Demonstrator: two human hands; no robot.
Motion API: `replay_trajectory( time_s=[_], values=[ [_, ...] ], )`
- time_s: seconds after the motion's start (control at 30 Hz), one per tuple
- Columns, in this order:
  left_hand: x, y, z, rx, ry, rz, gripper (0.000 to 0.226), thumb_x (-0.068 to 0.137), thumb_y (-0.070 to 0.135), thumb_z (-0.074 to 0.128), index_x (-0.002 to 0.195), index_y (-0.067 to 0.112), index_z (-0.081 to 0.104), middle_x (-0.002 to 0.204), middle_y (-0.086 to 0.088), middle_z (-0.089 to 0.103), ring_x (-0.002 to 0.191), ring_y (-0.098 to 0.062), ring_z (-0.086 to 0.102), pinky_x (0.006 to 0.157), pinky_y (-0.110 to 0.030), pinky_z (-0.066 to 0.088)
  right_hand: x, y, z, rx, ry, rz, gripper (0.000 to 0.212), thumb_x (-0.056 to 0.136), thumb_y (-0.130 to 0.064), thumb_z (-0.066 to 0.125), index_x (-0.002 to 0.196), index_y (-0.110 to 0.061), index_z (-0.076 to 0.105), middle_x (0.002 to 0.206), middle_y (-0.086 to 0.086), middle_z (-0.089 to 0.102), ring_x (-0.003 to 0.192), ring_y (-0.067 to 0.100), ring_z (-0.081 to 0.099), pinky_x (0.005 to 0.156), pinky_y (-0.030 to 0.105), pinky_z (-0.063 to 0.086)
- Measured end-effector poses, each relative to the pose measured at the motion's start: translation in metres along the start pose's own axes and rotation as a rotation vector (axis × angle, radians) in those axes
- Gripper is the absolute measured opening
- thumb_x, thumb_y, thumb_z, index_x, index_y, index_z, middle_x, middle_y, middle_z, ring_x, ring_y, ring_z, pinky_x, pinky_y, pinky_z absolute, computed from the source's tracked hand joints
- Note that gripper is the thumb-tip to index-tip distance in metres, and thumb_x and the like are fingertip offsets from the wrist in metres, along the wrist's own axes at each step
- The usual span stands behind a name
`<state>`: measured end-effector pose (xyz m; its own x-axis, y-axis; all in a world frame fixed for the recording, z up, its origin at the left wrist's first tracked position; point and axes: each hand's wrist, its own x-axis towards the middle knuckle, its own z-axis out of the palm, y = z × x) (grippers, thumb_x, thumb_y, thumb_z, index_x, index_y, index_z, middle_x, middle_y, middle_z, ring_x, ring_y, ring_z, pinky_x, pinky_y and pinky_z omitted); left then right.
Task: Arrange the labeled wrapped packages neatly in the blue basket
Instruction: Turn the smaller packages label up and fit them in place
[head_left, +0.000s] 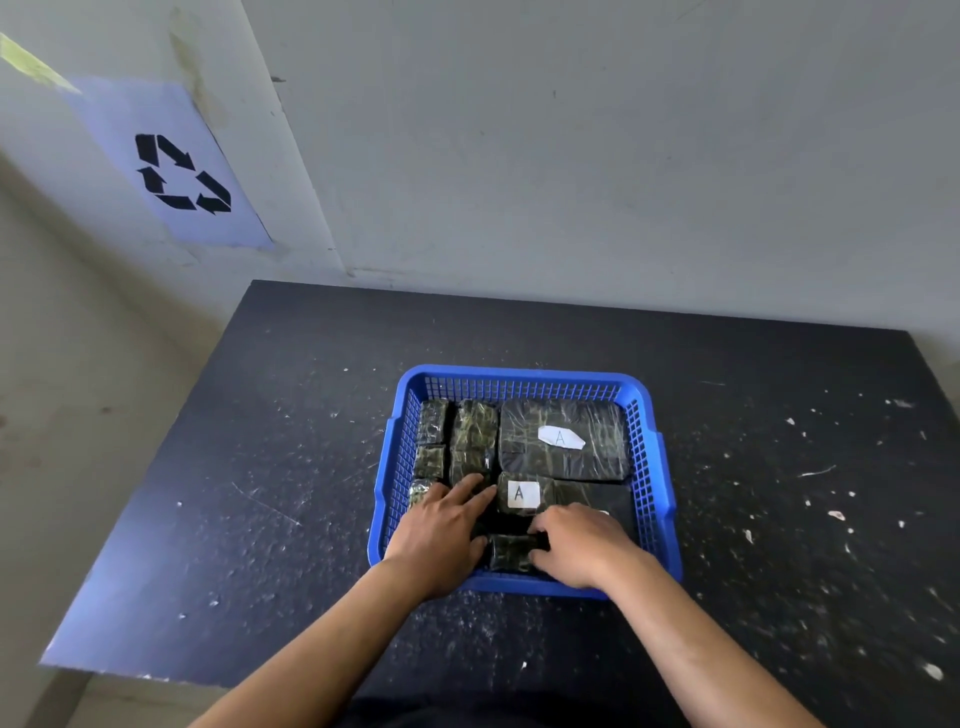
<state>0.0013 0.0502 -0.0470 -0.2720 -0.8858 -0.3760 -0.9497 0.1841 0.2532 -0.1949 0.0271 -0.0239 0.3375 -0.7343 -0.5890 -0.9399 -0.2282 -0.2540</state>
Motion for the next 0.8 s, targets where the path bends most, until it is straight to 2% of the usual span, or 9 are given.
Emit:
replay_trajectory(
  time_s=[0.13,0.27,0.4,0.47,0.53,0.57,0.63,0.7,0.8],
  values=[
    [0.001,-0.003,0.002,-0.038,0.038,0.011,0.062,0.096,0.041,0.044,0.153,0.035,0.02,0.162,0.009,0.019,0.133,-0.025,0.032,0.105,-0.042,0.039,-0.001,-0.008,-0.003,0.041,0.101,0.037,0.023,0.086,-0.044,0.064,0.103,-0.028,0.065,0.102,-0.001,0.065,0.094,0.024,0.061,0.073,0.038,0.048],
    [0.0,-0.007,0.006,-0.075,0.093,0.018,0.056,0.094,0.037,0.04,0.15,0.034,0.032,0.16,0.009,0.027,0.127,-0.024,0.037,0.101,-0.041,0.042,-0.011,-0.015,0.005,0.12,0.16,0.07,0.017,0.085,-0.043,0.067,0.094,-0.031,0.06,0.095,-0.009,0.05,0.098,0.019,0.056,0.068,0.034,0.036],
    [-0.002,-0.007,0.008,-0.108,0.137,0.028,0.052,0.091,0.038,0.041,0.142,0.031,0.047,0.157,0.009,0.034,0.123,-0.023,0.041,0.094,-0.042,0.047,-0.019,-0.022,0.019,0.167,0.143,0.115,0.02,0.093,-0.042,0.059,0.092,-0.026,0.069,0.107,-0.004,0.058,0.103,0.023,0.054,0.075,0.037,0.047],
    [-0.002,-0.009,0.009,-0.099,0.147,0.041,0.046,0.09,0.038,0.041,0.133,0.032,0.057,0.156,0.008,0.036,0.121,-0.024,0.042,0.091,-0.042,0.048,-0.019,-0.021,0.021,0.21,0.127,0.141,0.018,0.093,-0.04,0.057,0.087,-0.026,0.067,0.099,-0.005,0.064,0.09,0.02,0.06,0.064,0.034,0.046],
    [-0.003,-0.009,0.008,-0.098,0.146,0.054,0.039,0.089,0.038,0.042,0.117,0.035,0.068,0.156,0.007,0.036,0.119,-0.024,0.043,0.088,-0.041,0.049,-0.018,-0.017,0.019,0.289,0.091,0.167,0.01,0.091,-0.039,0.061,0.093,-0.029,0.059,0.089,-0.006,0.063,0.075,0.014,0.059,0.054,0.032,0.041],
    [-0.003,-0.009,0.008,-0.107,0.14,0.057,0.037,0.088,0.037,0.043,0.111,0.036,0.072,0.156,0.007,0.036,0.119,-0.024,0.042,0.087,-0.04,0.048,-0.017,-0.015,0.018,0.312,0.081,0.169,0.016,0.09,-0.039,0.063,0.101,-0.031,0.056,0.092,-0.006,0.063,0.076,0.014,0.059,0.057,0.034,0.044],
    [-0.004,-0.008,0.006,-0.129,0.124,0.056,0.034,0.088,0.036,0.044,0.104,0.038,0.075,0.157,0.008,0.034,0.12,-0.023,0.041,0.089,-0.04,0.048,-0.015,-0.013,0.016,0.286,0.051,0.152,0.039,0.089,-0.043,0.064,0.124,-0.031,0.051,0.107,-0.003,0.065,0.09,0.019,0.061,0.068,0.036,0.048],
    [-0.005,-0.008,0.004,-0.158,0.114,0.046,0.036,0.087,0.036,0.043,0.102,0.04,0.075,0.158,0.009,0.032,0.123,-0.023,0.04,0.092,-0.04,0.047,-0.01,-0.015,0.014,0.195,0.0,0.13,0.052,0.092,-0.047,0.059,0.138,-0.026,0.049,0.12,0.002,0.065,0.103,0.025,0.061,0.072,0.035,0.046],
    [-0.007,-0.007,0.002,-0.173,0.109,0.023,0.038,0.086,0.038,0.04,0.102,0.042,0.074,0.159,0.011,0.031,0.123,-0.021,0.039,0.094,-0.039,0.046,-0.003,-0.018,0.012,0.119,-0.068,0.086,0.044,0.094,-0.05,0.054,0.128,-0.022,0.058,0.116,0.003,0.067,0.106,0.028,0.062,0.074,0.036,0.047]
  ],
)
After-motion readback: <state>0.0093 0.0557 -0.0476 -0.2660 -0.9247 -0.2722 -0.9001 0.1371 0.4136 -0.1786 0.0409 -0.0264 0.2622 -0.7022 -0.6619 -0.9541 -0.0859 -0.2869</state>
